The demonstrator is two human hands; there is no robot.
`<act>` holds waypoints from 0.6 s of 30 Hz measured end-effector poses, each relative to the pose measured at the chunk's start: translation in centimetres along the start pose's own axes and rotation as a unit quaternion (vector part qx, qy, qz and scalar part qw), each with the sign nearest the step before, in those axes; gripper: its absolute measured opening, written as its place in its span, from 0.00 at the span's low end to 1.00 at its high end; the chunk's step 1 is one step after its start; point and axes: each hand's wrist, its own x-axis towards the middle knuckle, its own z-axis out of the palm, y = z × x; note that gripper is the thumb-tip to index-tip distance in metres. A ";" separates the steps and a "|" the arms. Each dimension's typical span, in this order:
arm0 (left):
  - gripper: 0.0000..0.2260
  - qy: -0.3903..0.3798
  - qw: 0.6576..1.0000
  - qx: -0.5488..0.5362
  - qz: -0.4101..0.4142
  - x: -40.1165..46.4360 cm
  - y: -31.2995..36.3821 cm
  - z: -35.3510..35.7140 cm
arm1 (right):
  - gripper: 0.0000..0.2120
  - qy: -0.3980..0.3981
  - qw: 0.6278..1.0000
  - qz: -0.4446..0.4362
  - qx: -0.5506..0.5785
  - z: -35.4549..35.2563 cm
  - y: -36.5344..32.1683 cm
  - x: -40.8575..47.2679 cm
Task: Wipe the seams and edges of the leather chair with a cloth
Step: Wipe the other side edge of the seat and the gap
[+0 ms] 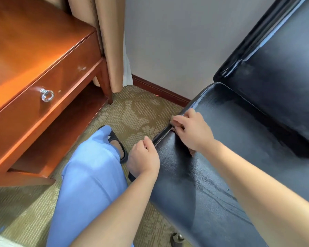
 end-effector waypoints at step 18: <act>0.18 0.075 0.962 0.114 0.235 1.1 0.0 0.9 | 0.15 0.031 0.999 -0.009 0.014 0.3 1.5 -1.1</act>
